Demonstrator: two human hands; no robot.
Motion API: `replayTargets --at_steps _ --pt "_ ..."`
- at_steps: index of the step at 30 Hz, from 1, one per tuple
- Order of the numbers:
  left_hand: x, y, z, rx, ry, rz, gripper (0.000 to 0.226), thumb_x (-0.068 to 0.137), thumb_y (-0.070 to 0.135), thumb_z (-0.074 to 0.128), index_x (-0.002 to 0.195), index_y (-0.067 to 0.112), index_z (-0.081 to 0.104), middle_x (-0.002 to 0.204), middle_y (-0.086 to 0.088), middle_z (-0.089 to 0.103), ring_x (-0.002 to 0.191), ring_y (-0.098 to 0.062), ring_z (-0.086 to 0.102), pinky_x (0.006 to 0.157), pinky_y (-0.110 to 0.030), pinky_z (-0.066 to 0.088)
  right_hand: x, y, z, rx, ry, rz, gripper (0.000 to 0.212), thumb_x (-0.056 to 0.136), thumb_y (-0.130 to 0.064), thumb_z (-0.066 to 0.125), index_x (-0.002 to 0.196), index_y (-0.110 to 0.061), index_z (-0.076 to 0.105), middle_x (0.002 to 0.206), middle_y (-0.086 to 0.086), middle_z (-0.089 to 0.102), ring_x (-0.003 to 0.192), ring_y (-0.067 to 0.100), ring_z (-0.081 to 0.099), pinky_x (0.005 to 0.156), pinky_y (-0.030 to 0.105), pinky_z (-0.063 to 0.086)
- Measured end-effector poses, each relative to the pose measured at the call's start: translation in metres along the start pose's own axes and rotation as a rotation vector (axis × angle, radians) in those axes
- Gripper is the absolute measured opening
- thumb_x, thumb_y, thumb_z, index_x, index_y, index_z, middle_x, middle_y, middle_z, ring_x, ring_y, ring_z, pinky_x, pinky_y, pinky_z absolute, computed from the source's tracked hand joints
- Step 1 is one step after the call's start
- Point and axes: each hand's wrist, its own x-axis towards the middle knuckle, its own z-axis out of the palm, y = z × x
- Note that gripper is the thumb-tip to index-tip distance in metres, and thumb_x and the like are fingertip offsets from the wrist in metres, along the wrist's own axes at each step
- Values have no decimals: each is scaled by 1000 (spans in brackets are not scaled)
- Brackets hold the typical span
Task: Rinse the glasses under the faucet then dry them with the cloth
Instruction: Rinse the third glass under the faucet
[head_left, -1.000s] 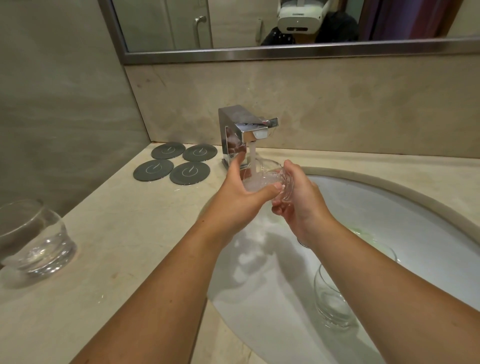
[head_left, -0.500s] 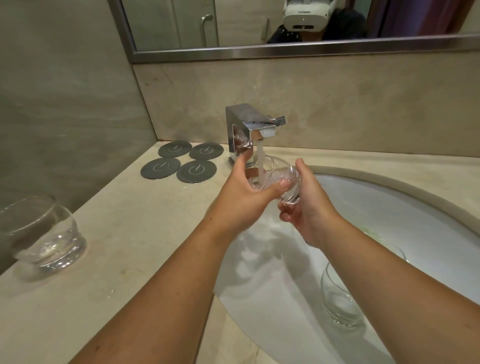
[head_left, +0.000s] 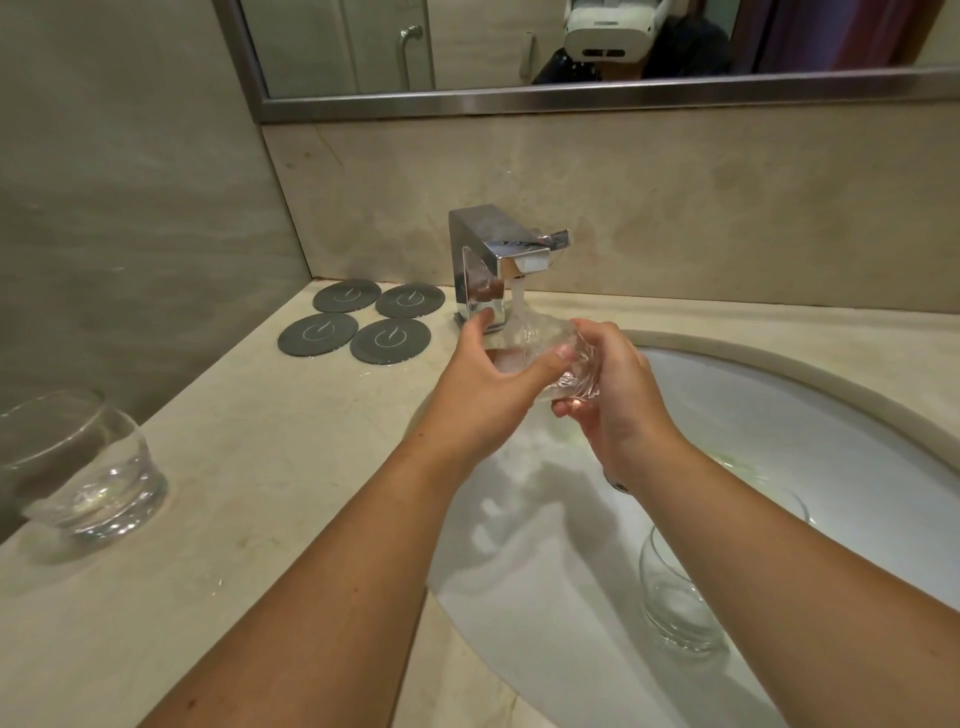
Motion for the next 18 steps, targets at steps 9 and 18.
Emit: replayTargets --at_steps 9,18 --pt "-2 5 -2 -55 -31 22 106 73 47 86 163 38 30 137 12 60 129 -5 62 116 -45 50 -8 -3 1 3 -62 150 39 101 -51 61 109 -15 73 77 4 64 48 14 48 45 29 35" --pt "-1 4 -2 -146 -45 -117 85 85 61 81 156 34 42 134 8 71 124 -9 67 99 -36 56 -9 -4 1 -91 40 -145 27 96 -33 75 119 -21 69 87 -5 71 62 16 56 51 31 44"
